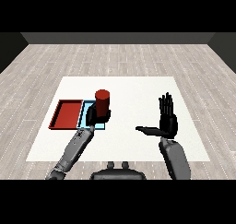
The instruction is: Pick the red can and put it in the red box
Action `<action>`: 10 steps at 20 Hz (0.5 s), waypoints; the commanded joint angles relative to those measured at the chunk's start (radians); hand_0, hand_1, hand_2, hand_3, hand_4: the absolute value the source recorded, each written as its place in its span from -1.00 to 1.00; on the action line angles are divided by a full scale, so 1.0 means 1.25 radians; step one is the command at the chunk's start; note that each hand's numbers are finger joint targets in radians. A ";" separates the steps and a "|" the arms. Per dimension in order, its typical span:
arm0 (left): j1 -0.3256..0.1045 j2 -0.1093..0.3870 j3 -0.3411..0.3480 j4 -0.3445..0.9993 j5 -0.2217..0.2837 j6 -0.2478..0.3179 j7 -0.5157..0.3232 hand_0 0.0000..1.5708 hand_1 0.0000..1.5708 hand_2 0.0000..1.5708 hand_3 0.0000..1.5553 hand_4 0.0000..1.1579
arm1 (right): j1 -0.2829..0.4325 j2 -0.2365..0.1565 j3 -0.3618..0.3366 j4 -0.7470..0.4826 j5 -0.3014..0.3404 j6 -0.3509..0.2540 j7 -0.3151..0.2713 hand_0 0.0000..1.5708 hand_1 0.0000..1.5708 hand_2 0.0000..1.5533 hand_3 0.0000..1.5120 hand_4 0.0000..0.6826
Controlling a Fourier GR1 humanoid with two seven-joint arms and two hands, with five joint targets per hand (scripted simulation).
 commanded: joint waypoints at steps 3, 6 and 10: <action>-0.024 0.111 0.105 0.001 0.001 -0.016 0.089 1.00 1.00 1.00 0.88 0.94 | 0.136 -0.018 -0.059 0.005 -0.037 0.040 -0.077 -1.00 -1.00 -1.00 -1.00 -1.00; -0.059 0.138 0.139 0.093 -0.030 -0.003 0.100 1.00 1.00 1.00 0.91 0.95 | 0.159 -0.017 -0.080 -0.017 -0.046 0.035 -0.067 -1.00 -1.00 -1.00 -1.00 -1.00; -0.022 0.251 0.180 0.142 -0.057 -0.039 0.107 1.00 1.00 0.98 0.89 0.97 | 0.155 -0.032 -0.123 0.037 -0.079 0.080 -0.109 -1.00 -1.00 -1.00 -1.00 -1.00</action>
